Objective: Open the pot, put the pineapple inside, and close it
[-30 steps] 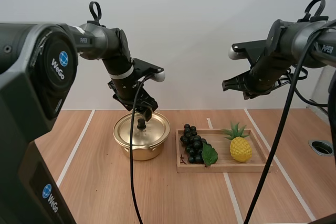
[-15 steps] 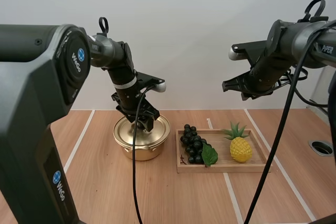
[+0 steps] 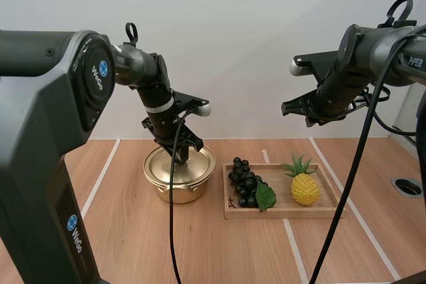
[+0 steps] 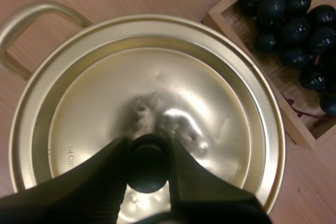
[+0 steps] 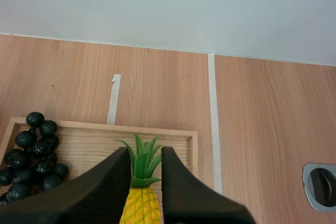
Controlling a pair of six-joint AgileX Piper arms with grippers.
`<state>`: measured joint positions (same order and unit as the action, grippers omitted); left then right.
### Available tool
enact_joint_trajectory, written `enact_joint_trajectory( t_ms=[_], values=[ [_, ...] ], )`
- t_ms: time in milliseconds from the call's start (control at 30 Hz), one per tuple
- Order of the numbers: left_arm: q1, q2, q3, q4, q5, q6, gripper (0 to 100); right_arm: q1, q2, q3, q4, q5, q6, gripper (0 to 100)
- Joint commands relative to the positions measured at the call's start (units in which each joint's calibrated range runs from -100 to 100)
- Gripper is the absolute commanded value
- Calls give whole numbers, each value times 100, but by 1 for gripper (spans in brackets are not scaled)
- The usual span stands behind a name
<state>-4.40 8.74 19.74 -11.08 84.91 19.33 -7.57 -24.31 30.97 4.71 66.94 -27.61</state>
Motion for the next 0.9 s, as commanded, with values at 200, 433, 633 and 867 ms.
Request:
enact_joint_trajectory(
  t_ms=[200, 433, 633, 867],
  values=[
    [-19, 85, -16, -105, -206, -61, 0, -22, -6, 18, 145, 106, -116, 52],
    [-19, -239, -232, -105, -198, -61, 0, -22, 440, 18, 232, 401, -302, 100],
    [-19, -885, -668, -105, -180, -61, 0, -22, 932, 18, 232, 503, -289, 100],
    [-19, -1667, -1220, -105, -229, -61, 0, -22, 1126, 18, 315, 656, -263, 100]
  ],
)
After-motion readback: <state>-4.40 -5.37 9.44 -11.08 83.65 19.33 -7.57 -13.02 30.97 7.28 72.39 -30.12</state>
